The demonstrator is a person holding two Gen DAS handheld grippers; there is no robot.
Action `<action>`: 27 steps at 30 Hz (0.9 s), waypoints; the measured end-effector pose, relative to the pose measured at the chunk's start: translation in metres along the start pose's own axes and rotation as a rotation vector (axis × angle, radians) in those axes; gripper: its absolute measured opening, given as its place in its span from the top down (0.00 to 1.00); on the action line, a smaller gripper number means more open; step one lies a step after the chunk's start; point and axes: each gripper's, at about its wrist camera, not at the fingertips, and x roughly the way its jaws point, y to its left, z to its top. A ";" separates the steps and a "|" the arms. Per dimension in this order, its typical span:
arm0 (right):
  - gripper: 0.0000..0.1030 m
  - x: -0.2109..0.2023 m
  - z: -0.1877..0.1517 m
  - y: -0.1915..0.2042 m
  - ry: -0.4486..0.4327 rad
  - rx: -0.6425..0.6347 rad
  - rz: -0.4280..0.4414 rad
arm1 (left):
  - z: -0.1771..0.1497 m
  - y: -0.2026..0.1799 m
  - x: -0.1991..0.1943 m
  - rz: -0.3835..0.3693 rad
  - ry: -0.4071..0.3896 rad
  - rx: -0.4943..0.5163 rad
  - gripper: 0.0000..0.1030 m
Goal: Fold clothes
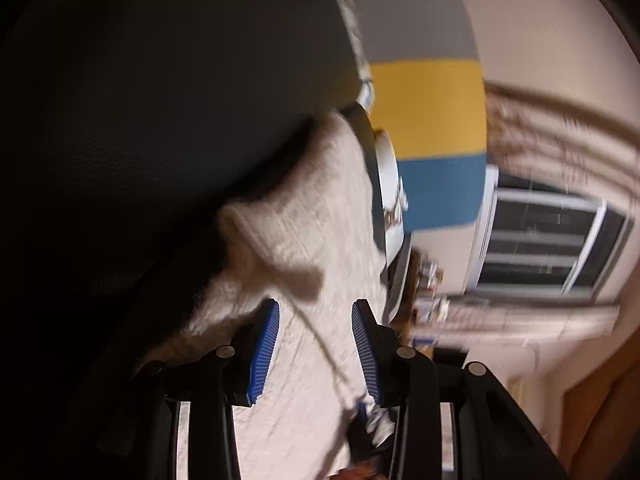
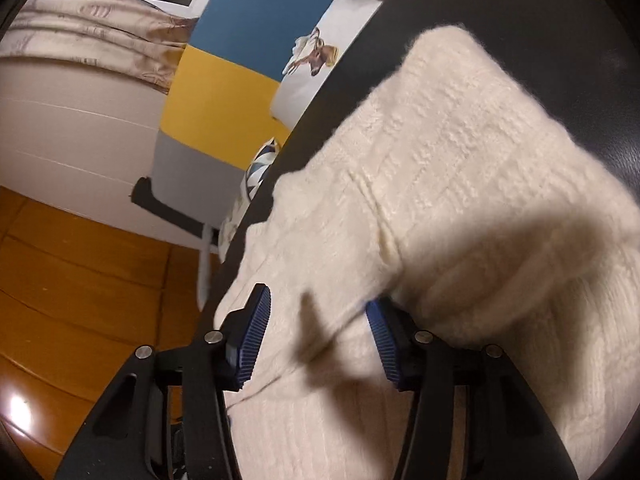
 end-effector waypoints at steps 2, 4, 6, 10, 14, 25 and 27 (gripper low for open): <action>0.83 0.004 0.001 0.005 -0.008 -0.032 -0.038 | 0.002 -0.001 0.004 -0.009 -0.015 -0.045 0.61; 0.84 0.008 0.003 0.010 -0.016 -0.064 -0.075 | 0.006 -0.004 0.010 -0.022 -0.038 -0.066 0.60; 0.84 0.010 0.005 0.013 -0.015 -0.101 -0.109 | 0.010 -0.006 0.016 -0.022 -0.065 -0.075 0.61; 0.84 0.005 0.005 0.014 -0.005 -0.167 -0.140 | 0.008 -0.036 0.020 -0.013 -0.111 0.101 0.78; 0.84 -0.024 0.012 0.040 -0.087 -0.289 -0.127 | -0.007 -0.086 0.014 -0.041 -0.167 0.449 0.79; 0.81 -0.042 0.019 -0.007 -0.064 -0.217 -0.184 | 0.003 -0.043 0.048 0.128 -0.019 0.455 0.82; 0.81 -0.045 0.018 -0.013 -0.033 -0.168 -0.061 | 0.008 -0.043 0.051 0.128 -0.004 0.432 0.82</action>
